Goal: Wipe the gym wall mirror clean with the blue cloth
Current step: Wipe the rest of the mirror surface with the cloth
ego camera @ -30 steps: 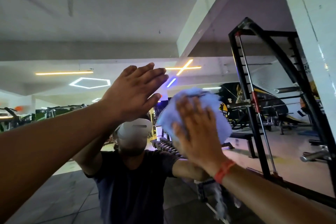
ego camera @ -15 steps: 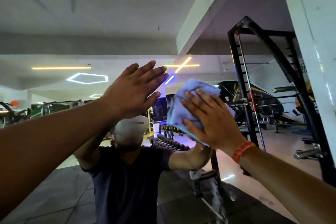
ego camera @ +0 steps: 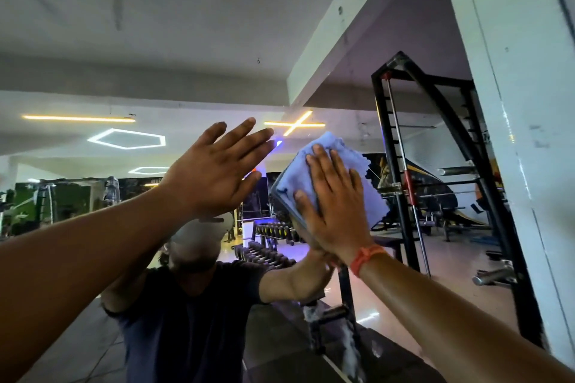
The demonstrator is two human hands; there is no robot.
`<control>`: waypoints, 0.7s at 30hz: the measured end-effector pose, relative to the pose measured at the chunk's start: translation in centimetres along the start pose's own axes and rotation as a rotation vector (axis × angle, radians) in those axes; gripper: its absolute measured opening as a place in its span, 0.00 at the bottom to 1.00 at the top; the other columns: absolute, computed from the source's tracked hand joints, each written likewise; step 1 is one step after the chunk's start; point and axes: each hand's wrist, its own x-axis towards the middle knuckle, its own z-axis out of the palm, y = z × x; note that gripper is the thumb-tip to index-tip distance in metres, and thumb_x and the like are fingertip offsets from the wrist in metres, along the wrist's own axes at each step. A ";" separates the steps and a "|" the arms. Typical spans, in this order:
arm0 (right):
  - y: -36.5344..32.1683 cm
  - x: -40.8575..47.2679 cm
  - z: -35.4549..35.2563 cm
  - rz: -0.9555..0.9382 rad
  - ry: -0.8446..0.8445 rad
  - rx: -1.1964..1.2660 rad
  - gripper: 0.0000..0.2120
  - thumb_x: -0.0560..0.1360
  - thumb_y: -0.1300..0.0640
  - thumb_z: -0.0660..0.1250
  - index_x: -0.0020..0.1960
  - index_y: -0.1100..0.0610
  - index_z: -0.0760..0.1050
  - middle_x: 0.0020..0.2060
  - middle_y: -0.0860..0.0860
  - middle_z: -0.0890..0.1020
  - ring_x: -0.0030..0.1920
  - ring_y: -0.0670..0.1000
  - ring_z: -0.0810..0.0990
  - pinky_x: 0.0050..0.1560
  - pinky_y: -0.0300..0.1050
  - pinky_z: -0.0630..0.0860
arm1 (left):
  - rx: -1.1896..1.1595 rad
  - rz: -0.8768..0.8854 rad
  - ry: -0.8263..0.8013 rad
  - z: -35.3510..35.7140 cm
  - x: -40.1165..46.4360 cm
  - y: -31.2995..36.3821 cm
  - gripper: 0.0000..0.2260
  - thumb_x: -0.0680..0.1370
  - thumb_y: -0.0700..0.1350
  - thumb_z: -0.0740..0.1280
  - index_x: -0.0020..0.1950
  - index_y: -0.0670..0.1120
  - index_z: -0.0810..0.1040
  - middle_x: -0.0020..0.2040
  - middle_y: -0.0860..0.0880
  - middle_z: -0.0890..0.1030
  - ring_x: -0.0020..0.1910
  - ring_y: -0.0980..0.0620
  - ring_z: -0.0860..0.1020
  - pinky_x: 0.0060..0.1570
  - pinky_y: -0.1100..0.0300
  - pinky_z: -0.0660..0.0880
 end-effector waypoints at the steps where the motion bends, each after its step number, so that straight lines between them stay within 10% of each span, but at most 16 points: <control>1: -1.4 -0.7 0.7 0.035 0.009 0.012 0.36 0.82 0.35 0.48 0.84 0.52 0.49 0.84 0.48 0.50 0.83 0.49 0.45 0.80 0.63 0.51 | -0.004 -0.001 0.009 0.0 0.0 0.0 0.27 0.84 0.57 0.51 0.80 0.47 0.66 0.81 0.46 0.64 0.81 0.43 0.61 0.74 0.41 0.61; 6: -0.1 -3.8 0.4 -0.403 -0.095 -0.037 0.37 0.82 0.35 0.54 0.84 0.49 0.49 0.84 0.47 0.50 0.83 0.51 0.48 0.78 0.66 0.54 | 0.001 0.001 0.027 0.2 0.0 0.0 0.27 0.84 0.56 0.52 0.80 0.47 0.66 0.81 0.46 0.64 0.81 0.43 0.61 0.73 0.41 0.62; 12: -1.2 1.5 1.2 0.248 0.083 0.073 0.34 0.81 0.32 0.36 0.83 0.46 0.41 0.83 0.47 0.47 0.83 0.50 0.44 0.80 0.64 0.50 | -0.007 -0.015 0.011 0.0 -0.1 0.0 0.27 0.84 0.56 0.50 0.82 0.49 0.63 0.82 0.47 0.63 0.82 0.45 0.58 0.76 0.41 0.59; 18: -1.1 -7.0 0.4 -0.421 -0.129 -0.068 0.32 0.84 0.39 0.52 0.84 0.48 0.50 0.83 0.44 0.51 0.83 0.50 0.51 0.78 0.62 0.57 | -0.034 -0.012 0.009 -0.2 -0.1 0.0 0.27 0.83 0.56 0.49 0.81 0.48 0.64 0.81 0.47 0.65 0.81 0.44 0.61 0.75 0.42 0.60; 21: 3.4 -5.8 0.1 -0.210 -0.058 -0.100 0.30 0.84 0.38 0.48 0.84 0.46 0.50 0.83 0.43 0.52 0.82 0.49 0.52 0.76 0.64 0.61 | -0.033 -0.017 0.003 -0.4 -0.3 0.0 0.27 0.84 0.56 0.48 0.81 0.48 0.64 0.81 0.47 0.65 0.81 0.44 0.60 0.76 0.42 0.59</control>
